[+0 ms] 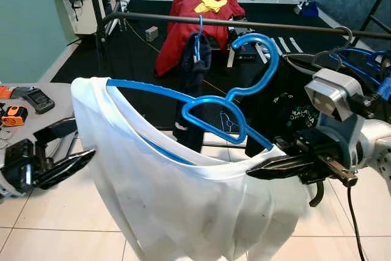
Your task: Hang hanger
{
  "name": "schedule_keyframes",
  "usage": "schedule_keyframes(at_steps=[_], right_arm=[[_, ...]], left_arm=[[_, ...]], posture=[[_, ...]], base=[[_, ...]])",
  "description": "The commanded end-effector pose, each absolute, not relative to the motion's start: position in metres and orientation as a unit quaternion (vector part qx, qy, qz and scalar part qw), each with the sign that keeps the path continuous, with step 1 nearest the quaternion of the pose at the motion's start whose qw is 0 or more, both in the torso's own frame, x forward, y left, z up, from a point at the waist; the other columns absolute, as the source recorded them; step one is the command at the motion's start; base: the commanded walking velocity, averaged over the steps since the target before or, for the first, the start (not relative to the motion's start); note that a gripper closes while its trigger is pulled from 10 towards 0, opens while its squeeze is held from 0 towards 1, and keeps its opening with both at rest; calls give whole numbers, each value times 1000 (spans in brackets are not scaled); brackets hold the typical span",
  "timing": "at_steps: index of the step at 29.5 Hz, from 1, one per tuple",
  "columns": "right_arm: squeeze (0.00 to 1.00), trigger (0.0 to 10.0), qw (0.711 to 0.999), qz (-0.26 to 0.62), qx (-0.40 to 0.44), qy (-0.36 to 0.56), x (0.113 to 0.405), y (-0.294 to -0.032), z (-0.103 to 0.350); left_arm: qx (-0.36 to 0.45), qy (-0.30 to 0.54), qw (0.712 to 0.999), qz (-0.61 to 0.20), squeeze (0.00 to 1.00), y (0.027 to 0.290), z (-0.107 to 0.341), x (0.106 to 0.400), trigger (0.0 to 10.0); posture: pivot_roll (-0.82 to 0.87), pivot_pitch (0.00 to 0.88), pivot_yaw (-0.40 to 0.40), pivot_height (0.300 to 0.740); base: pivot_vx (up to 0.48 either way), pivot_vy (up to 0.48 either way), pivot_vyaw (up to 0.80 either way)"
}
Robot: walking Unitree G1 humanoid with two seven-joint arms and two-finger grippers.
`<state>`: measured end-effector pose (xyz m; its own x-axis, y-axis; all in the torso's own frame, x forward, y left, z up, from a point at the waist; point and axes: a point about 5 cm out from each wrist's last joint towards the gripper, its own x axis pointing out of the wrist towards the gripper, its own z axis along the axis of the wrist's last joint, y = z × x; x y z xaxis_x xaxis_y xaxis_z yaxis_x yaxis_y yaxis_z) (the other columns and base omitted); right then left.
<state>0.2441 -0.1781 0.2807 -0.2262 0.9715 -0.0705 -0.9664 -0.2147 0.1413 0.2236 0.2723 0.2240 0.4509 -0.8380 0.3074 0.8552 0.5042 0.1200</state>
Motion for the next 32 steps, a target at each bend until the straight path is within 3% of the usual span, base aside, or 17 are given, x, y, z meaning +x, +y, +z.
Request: schedule_keyframes(at_steps=[1,11,12,13,14,28,32], right_arm=[[0,10000,610,790,4,63,242,-177,290],[0,10000,613,788,-2,58,244,-176,293],[0,10000,617,785,-3,56,245,-177,293],[0,10000,617,785,-3,56,245,-177,293],[0,10000,619,783,-4,55,245,-178,293],[0,10000,646,761,-16,61,250,-181,287],[0,10000,672,737,-27,65,256,-182,280]], left_arm=[[-19,-166,851,-498,0,267,223,224,10000],[-13,-190,885,-424,0,267,225,243,10000],[-14,-193,887,-419,0,269,226,244,4314],[-14,-193,887,-419,0,269,226,244,4314],[-15,-195,887,-418,0,271,227,244,0],[12,-195,909,-368,0,287,232,244,0],[28,-209,924,-318,0,298,239,248,0]], posture=[[-145,97,-8,740],[-146,101,-2,740],[-145,103,-1,740],[-145,103,-1,740],[-145,103,-1,740],[-142,103,-4,740],[-138,104,-4,740]], base=[[0,0,0],[0,0,0],[0,0,0],[0,0,0],[0,0,0],[0,0,0],[0,0,0]])
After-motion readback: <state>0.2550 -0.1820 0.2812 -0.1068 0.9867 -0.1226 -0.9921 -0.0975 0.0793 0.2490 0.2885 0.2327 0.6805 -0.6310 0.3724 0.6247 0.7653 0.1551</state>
